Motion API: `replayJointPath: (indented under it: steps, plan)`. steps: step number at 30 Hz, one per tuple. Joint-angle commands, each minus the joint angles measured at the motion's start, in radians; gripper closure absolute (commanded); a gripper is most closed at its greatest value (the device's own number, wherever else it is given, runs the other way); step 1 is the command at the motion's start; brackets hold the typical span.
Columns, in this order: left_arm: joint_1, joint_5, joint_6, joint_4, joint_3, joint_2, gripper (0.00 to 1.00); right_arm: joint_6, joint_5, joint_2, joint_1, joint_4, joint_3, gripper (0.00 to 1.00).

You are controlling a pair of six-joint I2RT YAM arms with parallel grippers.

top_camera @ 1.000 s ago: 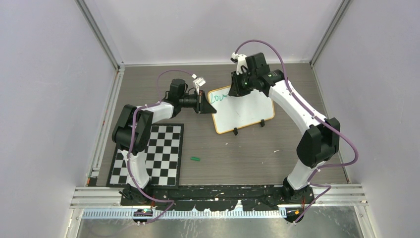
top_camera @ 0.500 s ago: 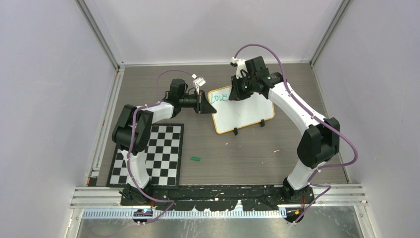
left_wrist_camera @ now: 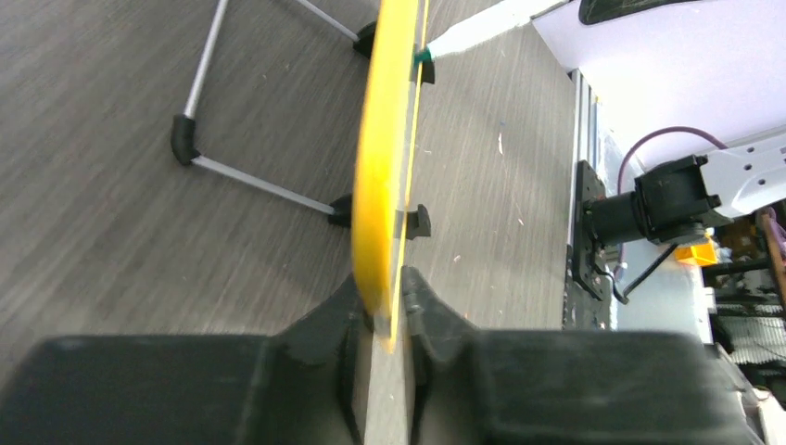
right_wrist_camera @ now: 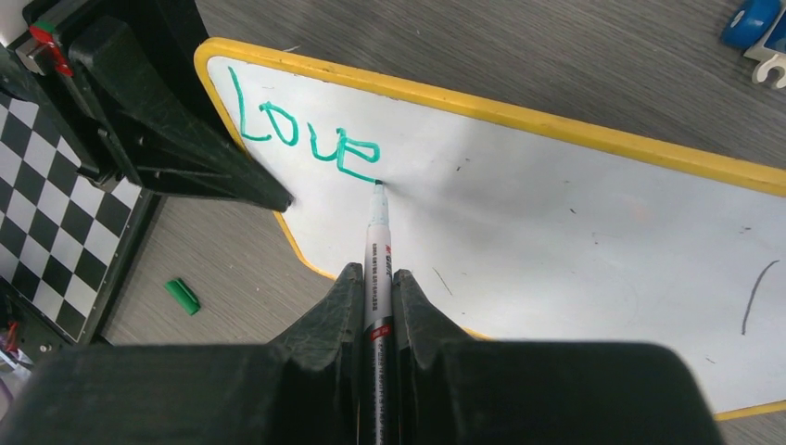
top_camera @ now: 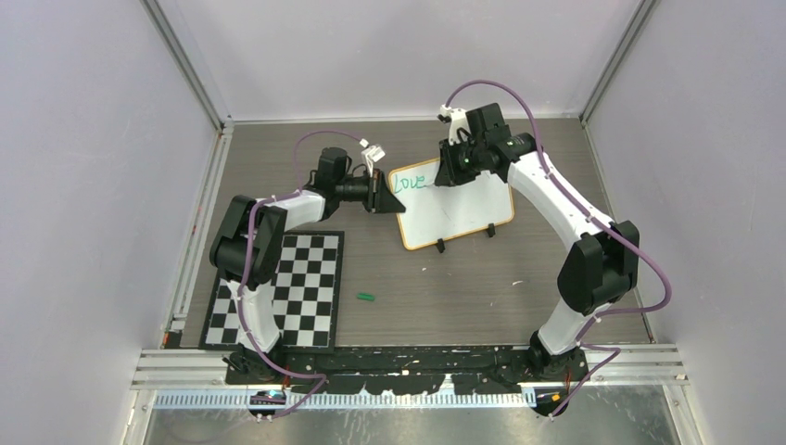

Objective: Write a sentence on the whiteboard

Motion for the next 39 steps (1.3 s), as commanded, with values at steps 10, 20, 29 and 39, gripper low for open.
replayJointPath:
  steps: [10,20,29,39]
  plan:
    - [-0.018,0.006,0.077,-0.12,0.006,-0.1,0.48,-0.021,-0.121,-0.141,-0.008,-0.04,0.035,1.0]
    - [0.024,-0.026,0.081,-0.189,-0.02,-0.188,0.29,-0.004,-0.004,-0.21,-0.009,-0.072,0.012,1.0]
    - [0.073,-0.149,0.057,-0.216,-0.026,-0.26,0.2,0.009,-0.007,-0.258,-0.074,-0.035,-0.026,1.0]
    - [0.046,-0.056,-0.025,-0.142,0.053,-0.149,0.02,-0.036,-0.19,-0.186,-0.127,0.07,-0.085,1.0]
